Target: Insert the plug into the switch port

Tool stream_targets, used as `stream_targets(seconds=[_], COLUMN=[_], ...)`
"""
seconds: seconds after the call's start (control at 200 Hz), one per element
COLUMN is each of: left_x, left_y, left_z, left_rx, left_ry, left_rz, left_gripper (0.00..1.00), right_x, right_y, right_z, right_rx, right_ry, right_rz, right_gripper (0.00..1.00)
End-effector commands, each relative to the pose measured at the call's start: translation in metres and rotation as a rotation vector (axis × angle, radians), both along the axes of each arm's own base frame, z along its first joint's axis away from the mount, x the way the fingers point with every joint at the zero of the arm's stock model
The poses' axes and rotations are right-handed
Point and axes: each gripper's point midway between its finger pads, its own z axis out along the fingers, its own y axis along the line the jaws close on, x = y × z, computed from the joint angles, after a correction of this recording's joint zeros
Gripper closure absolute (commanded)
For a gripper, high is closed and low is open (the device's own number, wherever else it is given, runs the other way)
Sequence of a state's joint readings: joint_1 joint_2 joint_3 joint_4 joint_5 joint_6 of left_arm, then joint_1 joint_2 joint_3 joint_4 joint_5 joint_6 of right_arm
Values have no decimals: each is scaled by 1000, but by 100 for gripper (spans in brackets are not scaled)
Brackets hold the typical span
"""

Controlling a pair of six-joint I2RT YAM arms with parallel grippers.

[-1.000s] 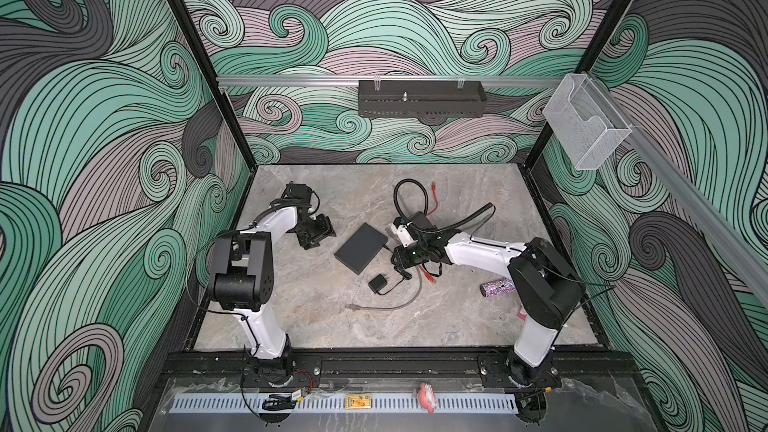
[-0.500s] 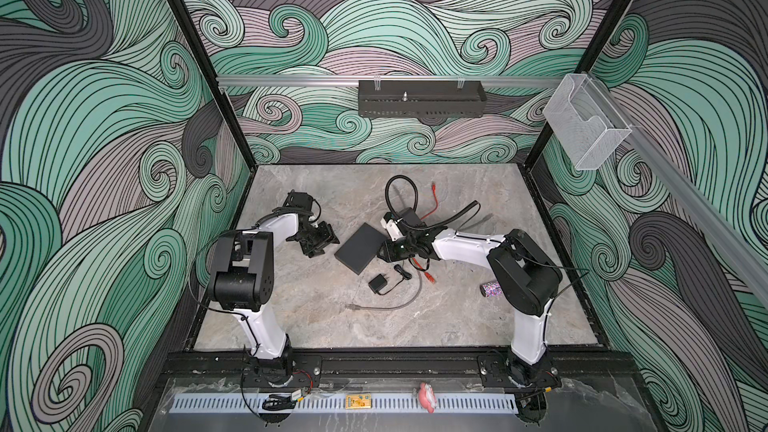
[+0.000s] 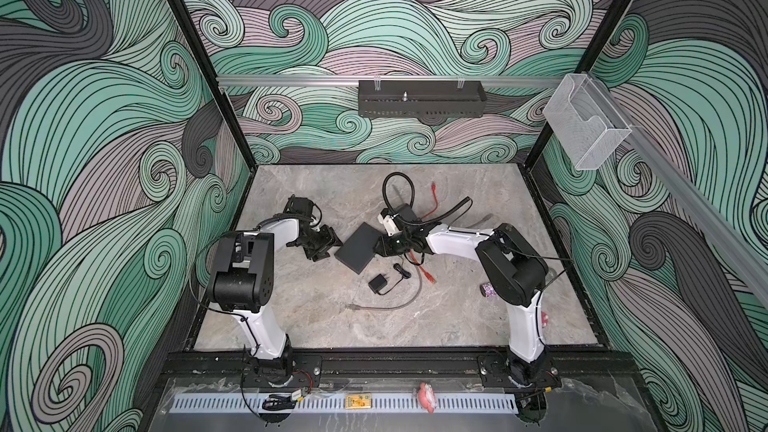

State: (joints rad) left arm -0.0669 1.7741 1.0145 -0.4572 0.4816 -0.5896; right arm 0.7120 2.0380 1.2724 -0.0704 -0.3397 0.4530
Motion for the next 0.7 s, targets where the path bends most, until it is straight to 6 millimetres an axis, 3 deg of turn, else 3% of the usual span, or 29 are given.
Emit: stream_targets(seconds=[0.0,0.425,0.695], left_x=[-3,-24,-32], left_y=[-8,-29,-32], left_z=[9,22,22], left_rx=[-26,-30,-30], left_ry=[-15,-40,-35], left_rz=[-13,-83,-97], left_gripper=[38,39,39], right_x=[11,25,34], right_y=[8,41,56], right_z=[7,20,23], right_rx=[29,128,150], right_ry=[-20,-10,5], right_rz=[5,94,150], right_gripper=[69,70,70])
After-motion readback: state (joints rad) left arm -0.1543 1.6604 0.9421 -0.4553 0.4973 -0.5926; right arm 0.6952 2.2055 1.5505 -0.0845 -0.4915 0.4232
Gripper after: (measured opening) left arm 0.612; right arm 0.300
